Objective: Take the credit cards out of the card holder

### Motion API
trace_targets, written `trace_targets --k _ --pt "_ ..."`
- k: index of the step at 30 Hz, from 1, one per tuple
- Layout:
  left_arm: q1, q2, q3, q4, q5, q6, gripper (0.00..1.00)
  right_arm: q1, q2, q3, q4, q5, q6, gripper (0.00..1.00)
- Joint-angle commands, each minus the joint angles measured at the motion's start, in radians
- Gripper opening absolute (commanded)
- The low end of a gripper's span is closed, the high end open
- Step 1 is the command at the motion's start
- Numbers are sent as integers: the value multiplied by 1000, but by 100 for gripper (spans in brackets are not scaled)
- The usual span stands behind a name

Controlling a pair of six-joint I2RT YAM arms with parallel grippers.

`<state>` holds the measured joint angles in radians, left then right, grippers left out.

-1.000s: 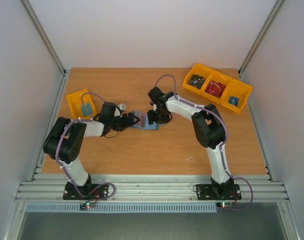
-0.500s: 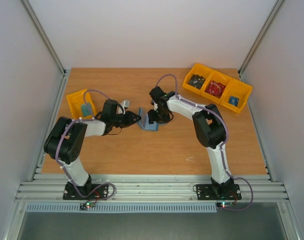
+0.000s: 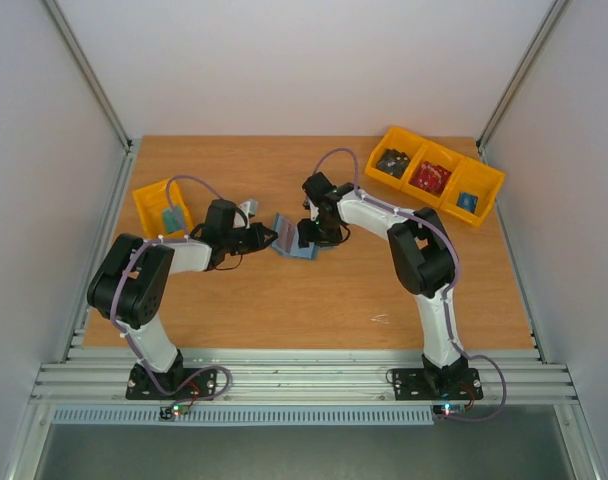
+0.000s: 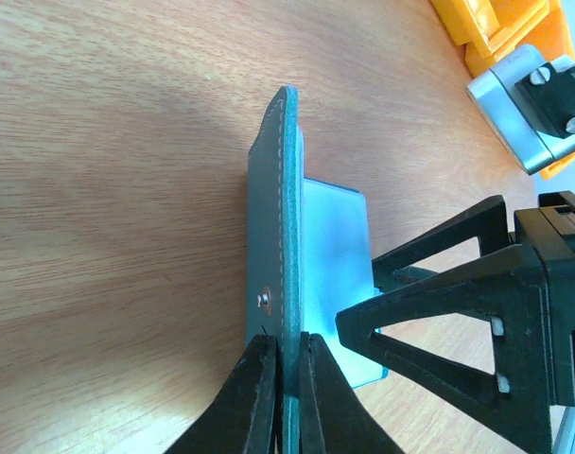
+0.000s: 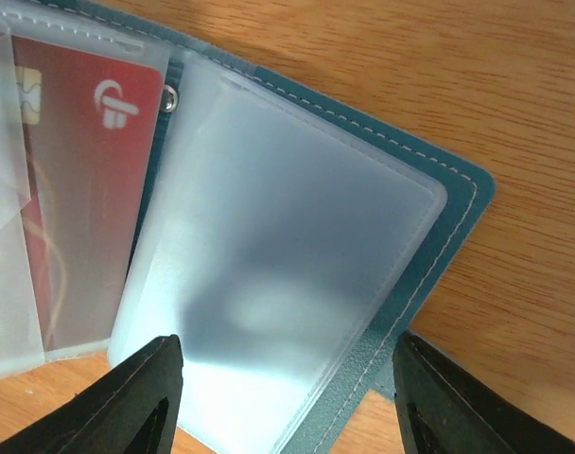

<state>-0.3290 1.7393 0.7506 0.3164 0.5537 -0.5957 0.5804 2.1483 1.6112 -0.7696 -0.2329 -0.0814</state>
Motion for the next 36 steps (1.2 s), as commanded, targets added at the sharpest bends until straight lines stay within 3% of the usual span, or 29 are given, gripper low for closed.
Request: trace_targets --k 1,10,16,26,36 --pt "-19 -25 -19 26 -29 12 0 -7 -72 -39 50 -36 -58 61" --pt "-16 -161 -74 131 60 39 0 -25 -306 -131 121 -161 -152 62" --pt "-16 -288 -92 167 79 35 0 -39 -412 -185 242 -355 -101 62" --pt "-16 -555 -77 162 70 56 0 -40 -493 -112 278 -358 59 66" --pt "-18 -669 -44 160 56 61 0 32 -564 -29 319 -433 24 68"
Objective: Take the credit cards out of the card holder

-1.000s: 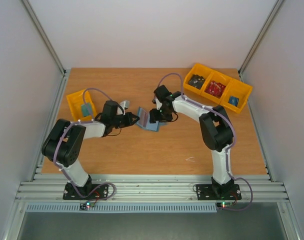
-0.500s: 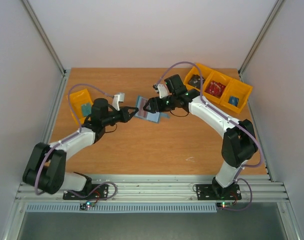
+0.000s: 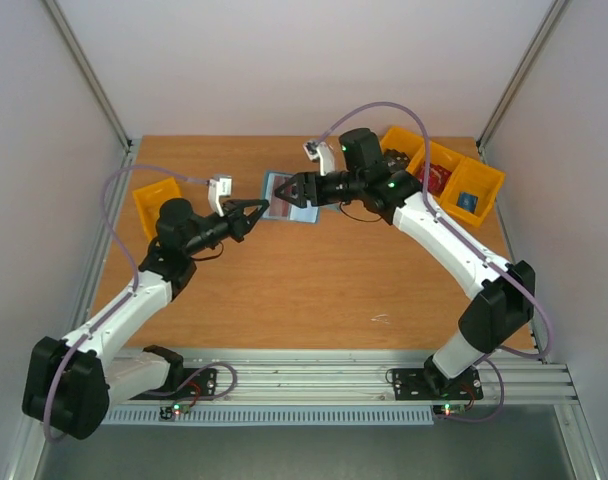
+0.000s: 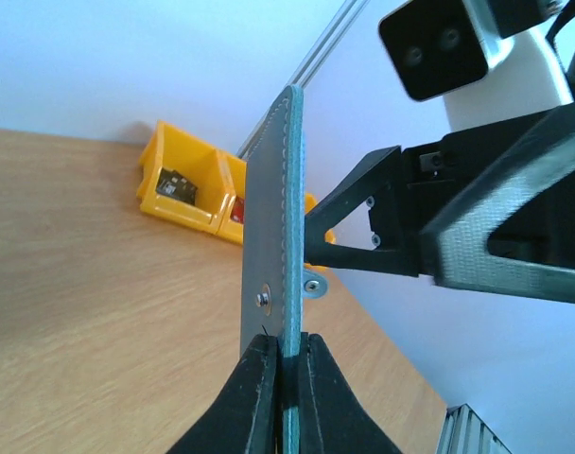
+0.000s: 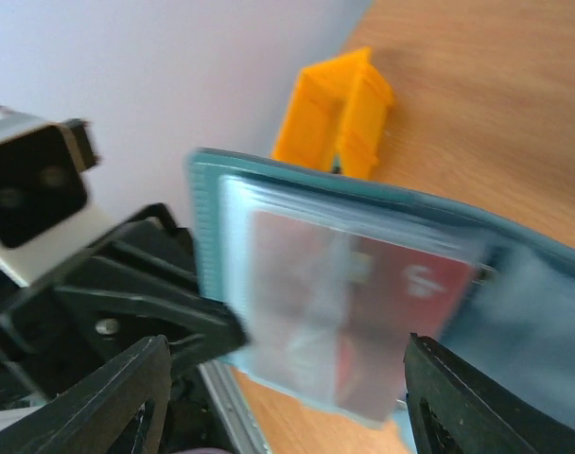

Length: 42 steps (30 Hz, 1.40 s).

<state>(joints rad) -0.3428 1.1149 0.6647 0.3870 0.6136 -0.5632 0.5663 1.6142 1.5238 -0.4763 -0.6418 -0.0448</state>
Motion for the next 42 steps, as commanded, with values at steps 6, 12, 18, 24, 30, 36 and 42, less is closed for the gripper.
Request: trace_targets --k 6,12,18,24,30,36,42 --pt "-4 -85 62 84 -8 25 0 91 -18 117 -47 166 -20 66" --pt "-4 -116 61 75 -21 30 0 99 -31 125 -51 279 14 67" --pt "-10 -115 59 96 -27 39 0 117 20 181 -43 212 17 73" --pt "-13 -117 62 109 -20 45 0 122 74 246 -35 152 15 75" --pt "-13 -121 65 120 -6 53 0 122 97 276 -46 147 6 70" --pt "-13 -116 69 126 -5 57 0 122 110 291 -45 112 -1 49" --pt "-13 -122 68 112 -48 56 0 121 87 289 -45 61 -40 48"
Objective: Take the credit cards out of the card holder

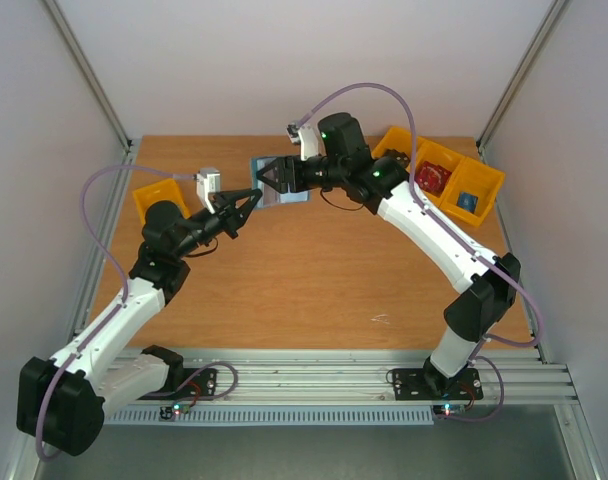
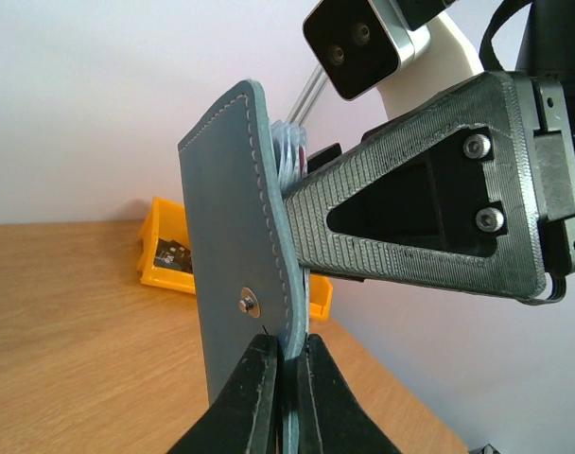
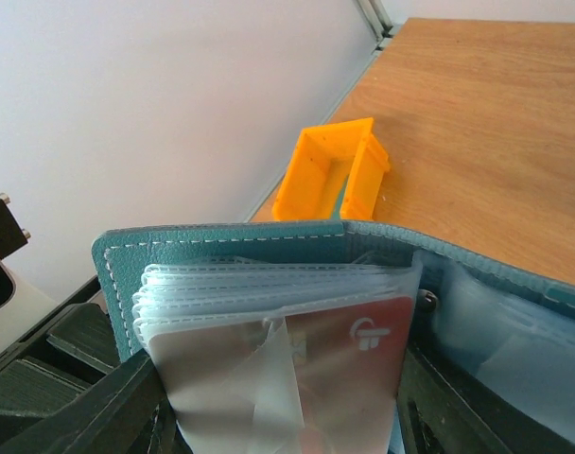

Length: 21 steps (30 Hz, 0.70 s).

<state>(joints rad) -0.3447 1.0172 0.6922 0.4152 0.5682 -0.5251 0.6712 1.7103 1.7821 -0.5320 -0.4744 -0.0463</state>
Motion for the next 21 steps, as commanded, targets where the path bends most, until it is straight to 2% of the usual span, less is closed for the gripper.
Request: trace_targets --k 1,12,21 --pt "-11 -25 42 83 -11 16 0 17 -15 29 8 -117 -51 49" --pt "-8 -37 51 75 -30 12 0 14 -63 13 -56 -95 -155 53" --pt "-9 -43 59 79 -44 11 0 10 -72 21 -80 -64 -181 62"
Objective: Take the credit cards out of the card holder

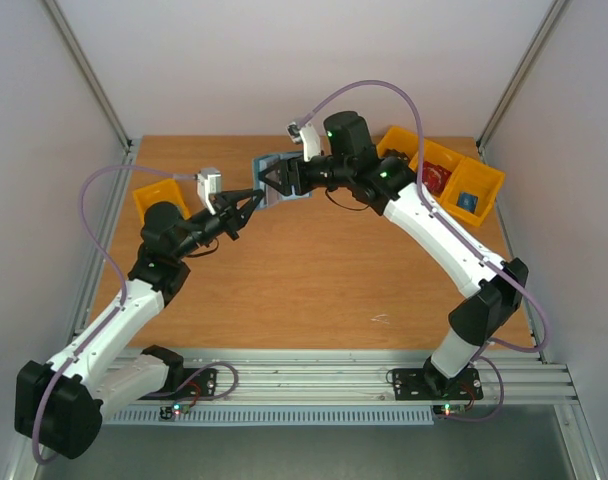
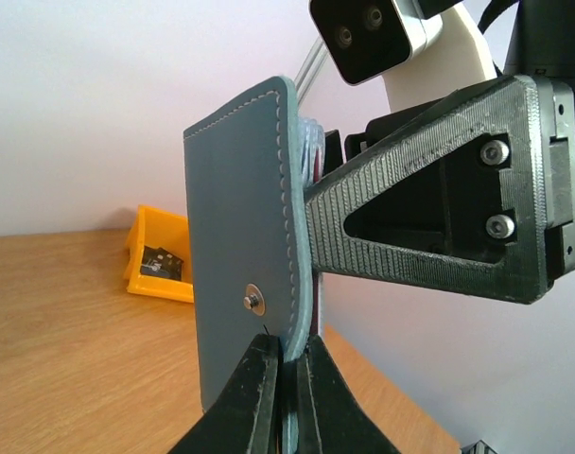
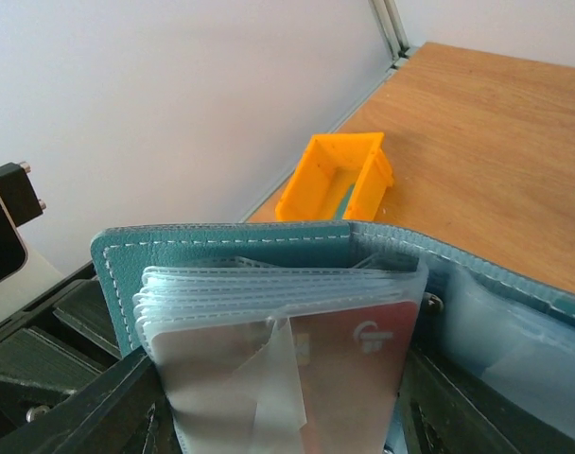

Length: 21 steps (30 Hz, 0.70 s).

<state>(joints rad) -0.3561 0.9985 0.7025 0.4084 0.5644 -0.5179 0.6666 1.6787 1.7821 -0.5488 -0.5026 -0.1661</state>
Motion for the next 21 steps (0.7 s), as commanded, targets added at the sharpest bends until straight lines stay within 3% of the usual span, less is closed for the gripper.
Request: trace_targets --k 1,8,21 --pt "3 -27 50 87 -41 5 0 15 -41 23 -71 -27 -66 62" --pt "6 -30 67 91 -26 6 0 15 -57 21 -94 -11 -97 69" --pt "40 -47 71 89 -21 -18 0 -33 -129 -49 -72 -53 -104 65"
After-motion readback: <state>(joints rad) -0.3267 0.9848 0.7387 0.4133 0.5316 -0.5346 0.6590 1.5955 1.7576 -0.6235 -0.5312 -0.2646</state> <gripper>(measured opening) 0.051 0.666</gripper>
